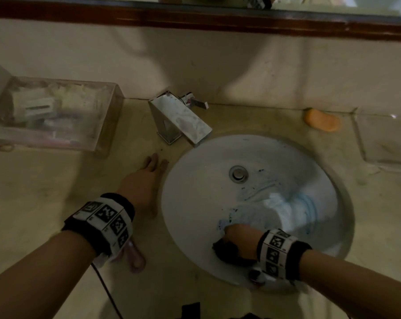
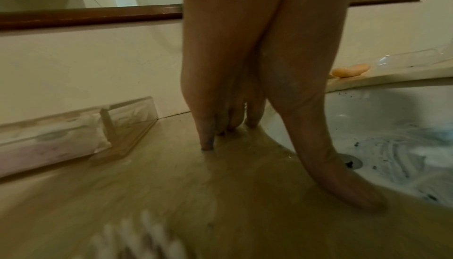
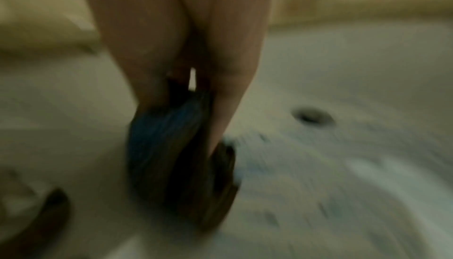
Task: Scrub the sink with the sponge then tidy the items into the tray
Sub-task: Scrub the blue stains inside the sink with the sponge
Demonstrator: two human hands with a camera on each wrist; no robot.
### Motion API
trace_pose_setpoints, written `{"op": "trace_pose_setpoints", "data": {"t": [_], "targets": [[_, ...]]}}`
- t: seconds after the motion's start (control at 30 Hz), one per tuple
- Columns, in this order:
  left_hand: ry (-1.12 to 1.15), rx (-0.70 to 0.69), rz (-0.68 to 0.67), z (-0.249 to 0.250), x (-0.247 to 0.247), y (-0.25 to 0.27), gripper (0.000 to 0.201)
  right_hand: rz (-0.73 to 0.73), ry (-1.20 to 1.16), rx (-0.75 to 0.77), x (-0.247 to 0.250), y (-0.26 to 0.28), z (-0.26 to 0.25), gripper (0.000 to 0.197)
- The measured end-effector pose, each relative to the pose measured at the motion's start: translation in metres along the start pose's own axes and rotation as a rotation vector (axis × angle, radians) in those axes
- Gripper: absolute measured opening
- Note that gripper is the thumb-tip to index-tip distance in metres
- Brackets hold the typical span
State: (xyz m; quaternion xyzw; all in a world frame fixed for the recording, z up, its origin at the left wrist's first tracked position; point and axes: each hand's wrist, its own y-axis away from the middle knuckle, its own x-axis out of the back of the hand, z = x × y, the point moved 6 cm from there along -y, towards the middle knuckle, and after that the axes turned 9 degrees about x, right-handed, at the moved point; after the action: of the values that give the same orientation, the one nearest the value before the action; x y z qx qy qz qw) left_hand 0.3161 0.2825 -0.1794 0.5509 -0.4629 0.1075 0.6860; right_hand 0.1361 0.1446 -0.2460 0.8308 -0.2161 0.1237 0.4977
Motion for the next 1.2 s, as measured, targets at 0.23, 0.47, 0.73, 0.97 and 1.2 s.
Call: {"op": "trace_pose_setpoints", "data": {"t": [0.23, 0.47, 0.73, 0.97, 1.2], "targets": [[-0.003, -0.014, -0.003, -0.003, -0.003, -0.004, 0.135, 0.127, -0.062, -0.155, 0.022, -0.008, 0.039, 0.044], [0.010, -0.025, 0.017, -0.003, -0.004, -0.004, 0.136, -0.095, -0.018, 0.014, 0.003, 0.012, 0.007, 0.027], [0.021, -0.013, 0.015, -0.003, -0.002, -0.004, 0.135, 0.106, -0.017, -0.141, 0.022, -0.018, 0.024, 0.044], [0.001, -0.021, 0.019, -0.004, -0.004, -0.007, 0.136, 0.263, -0.094, -0.204, 0.045, -0.024, 0.049, 0.035], [0.019, -0.017, 0.025, -0.003, -0.004, -0.008, 0.139, 0.067, -0.145, 0.061, 0.022, -0.033, -0.009, 0.028]]}}
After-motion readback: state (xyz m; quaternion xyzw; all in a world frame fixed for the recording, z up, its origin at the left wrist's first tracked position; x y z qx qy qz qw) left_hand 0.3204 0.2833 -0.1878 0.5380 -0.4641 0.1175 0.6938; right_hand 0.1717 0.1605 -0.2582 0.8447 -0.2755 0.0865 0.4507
